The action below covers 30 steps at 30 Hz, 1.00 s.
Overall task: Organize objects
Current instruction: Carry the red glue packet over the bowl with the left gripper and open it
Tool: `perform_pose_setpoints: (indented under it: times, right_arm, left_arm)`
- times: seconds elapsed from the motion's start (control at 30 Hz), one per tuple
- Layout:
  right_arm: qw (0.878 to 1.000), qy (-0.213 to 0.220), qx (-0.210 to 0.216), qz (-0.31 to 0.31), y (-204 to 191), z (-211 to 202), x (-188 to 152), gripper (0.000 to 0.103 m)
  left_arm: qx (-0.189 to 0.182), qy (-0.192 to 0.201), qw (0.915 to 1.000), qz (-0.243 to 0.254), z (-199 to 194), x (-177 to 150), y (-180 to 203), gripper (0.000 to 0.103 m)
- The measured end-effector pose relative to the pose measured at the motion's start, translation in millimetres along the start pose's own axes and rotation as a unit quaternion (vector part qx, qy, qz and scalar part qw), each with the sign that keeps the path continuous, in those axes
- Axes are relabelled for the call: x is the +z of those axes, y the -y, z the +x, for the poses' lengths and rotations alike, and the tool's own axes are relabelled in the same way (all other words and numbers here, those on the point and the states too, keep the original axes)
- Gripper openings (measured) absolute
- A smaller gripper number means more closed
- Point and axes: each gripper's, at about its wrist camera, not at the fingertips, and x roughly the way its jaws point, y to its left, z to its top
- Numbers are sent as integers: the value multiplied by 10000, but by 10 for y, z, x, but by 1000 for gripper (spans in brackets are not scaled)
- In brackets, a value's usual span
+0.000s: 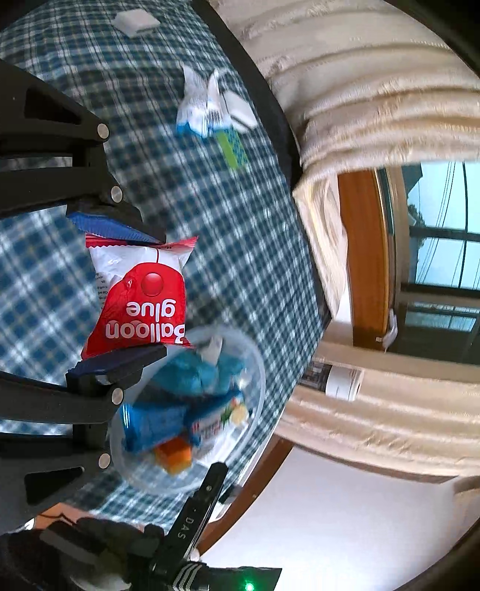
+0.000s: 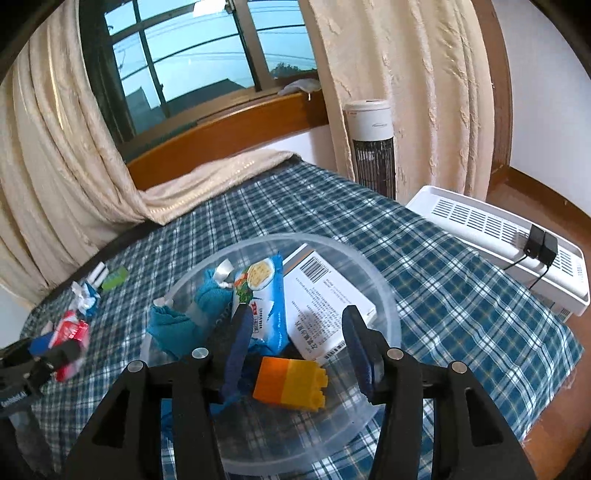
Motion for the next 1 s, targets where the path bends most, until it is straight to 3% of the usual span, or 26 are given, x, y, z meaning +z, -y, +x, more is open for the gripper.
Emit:
perform_pose_setpoints:
  times: [0.87,1.0]
  right_arm:
    - [9982,110,170,570,582,-53,-59,54]
    - [9979,107,163,624,617,-50,-68,54]
  left_arm:
    - [-888,-238,9918,889,326,84,1194,55]
    - [-939,-304,9906,948,386,74,1268,61]
